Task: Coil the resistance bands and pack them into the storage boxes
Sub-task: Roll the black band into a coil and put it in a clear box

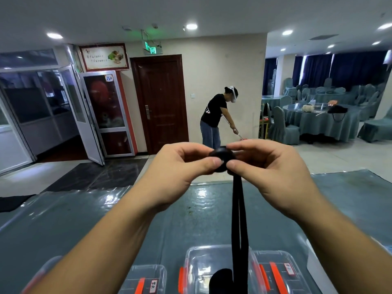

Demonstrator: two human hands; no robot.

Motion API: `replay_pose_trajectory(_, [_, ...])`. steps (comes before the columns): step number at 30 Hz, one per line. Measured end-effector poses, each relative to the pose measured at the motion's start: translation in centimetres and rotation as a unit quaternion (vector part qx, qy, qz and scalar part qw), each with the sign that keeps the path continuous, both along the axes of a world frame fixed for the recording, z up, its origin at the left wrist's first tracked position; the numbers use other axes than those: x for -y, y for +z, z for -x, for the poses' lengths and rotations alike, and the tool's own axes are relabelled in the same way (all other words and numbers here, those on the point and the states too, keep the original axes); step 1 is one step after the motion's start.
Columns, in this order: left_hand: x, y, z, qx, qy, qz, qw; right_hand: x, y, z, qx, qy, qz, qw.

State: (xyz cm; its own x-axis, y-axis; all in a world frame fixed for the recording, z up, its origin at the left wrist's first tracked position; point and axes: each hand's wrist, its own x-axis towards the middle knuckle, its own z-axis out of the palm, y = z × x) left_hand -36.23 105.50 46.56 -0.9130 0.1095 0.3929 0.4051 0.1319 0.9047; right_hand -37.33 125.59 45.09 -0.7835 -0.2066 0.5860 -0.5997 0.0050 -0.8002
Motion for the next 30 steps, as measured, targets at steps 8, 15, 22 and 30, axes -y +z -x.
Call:
replay_pose_trajectory(8, [-0.1, -0.3, -0.4, 0.003, 0.004, 0.051, 0.999, 0.1, -0.3, -0.1, 0.011, -0.001, -0.033, 0.999])
replay_pose_trajectory(15, [-0.5, 0.3, -0.4, 0.012, -0.007, -0.030, 0.999, 0.4, -0.1, -0.1, 0.002, -0.011, 0.037, 0.999])
replay_pose_trajectory(22, [-1.1, -0.4, -0.2, 0.060, -0.016, -0.075, 0.995, 0.1, -0.5, 0.1, -0.005, -0.006, 0.012, 1.000])
replay_pose_trajectory(30, [-1.0, 0.7, -0.2, 0.047, -0.010, -0.081, 0.996, 0.3, -0.1, 0.3, 0.001, 0.011, 0.053, 0.999])
